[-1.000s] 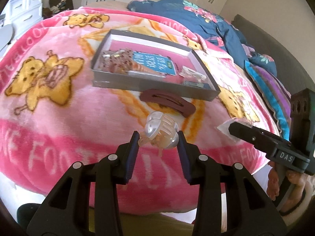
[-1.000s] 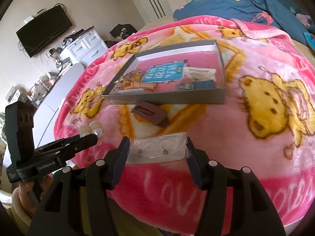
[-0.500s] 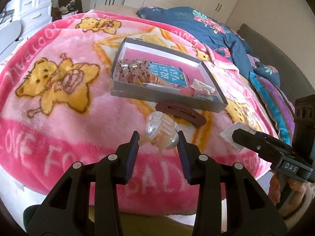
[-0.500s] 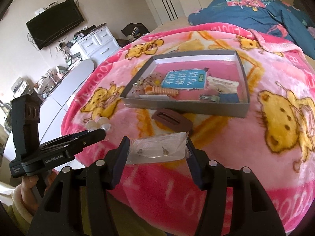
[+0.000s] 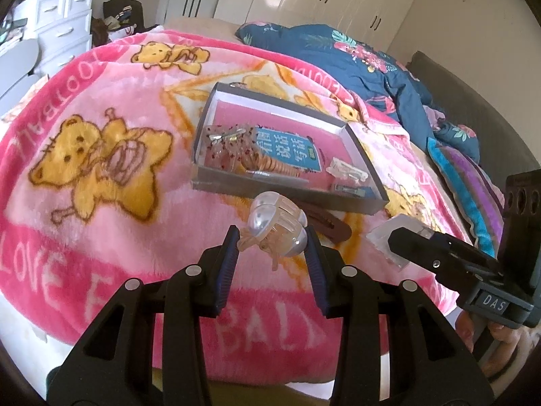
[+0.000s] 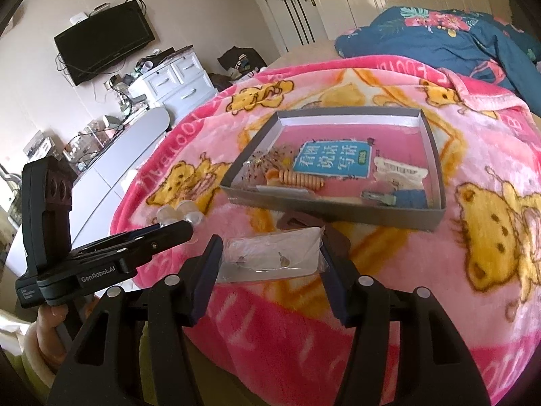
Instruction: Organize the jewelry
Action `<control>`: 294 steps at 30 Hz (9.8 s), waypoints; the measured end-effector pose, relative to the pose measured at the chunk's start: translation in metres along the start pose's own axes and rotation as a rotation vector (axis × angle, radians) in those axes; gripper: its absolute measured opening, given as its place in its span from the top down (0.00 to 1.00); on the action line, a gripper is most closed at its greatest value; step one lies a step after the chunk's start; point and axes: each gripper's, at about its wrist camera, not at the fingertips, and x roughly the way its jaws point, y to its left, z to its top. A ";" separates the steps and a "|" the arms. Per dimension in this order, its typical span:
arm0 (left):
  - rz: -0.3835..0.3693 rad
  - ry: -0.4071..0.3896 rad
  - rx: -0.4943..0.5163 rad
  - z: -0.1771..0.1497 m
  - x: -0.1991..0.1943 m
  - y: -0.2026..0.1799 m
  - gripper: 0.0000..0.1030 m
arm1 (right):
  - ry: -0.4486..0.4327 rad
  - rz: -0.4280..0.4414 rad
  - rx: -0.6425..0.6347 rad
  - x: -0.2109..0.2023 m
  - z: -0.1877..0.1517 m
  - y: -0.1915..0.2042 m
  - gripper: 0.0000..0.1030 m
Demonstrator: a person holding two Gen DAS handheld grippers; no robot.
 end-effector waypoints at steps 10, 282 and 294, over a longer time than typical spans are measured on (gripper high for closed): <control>-0.005 -0.017 0.002 0.017 0.007 -0.005 0.70 | -0.019 -0.008 0.012 0.005 0.012 -0.006 0.47; 0.163 -0.047 0.103 -0.045 -0.001 -0.020 0.09 | -0.155 -0.283 -0.045 -0.032 -0.059 -0.034 0.04; 0.201 -0.053 0.097 -0.043 0.000 -0.019 0.09 | -0.146 -0.313 -0.022 -0.028 -0.060 -0.044 0.04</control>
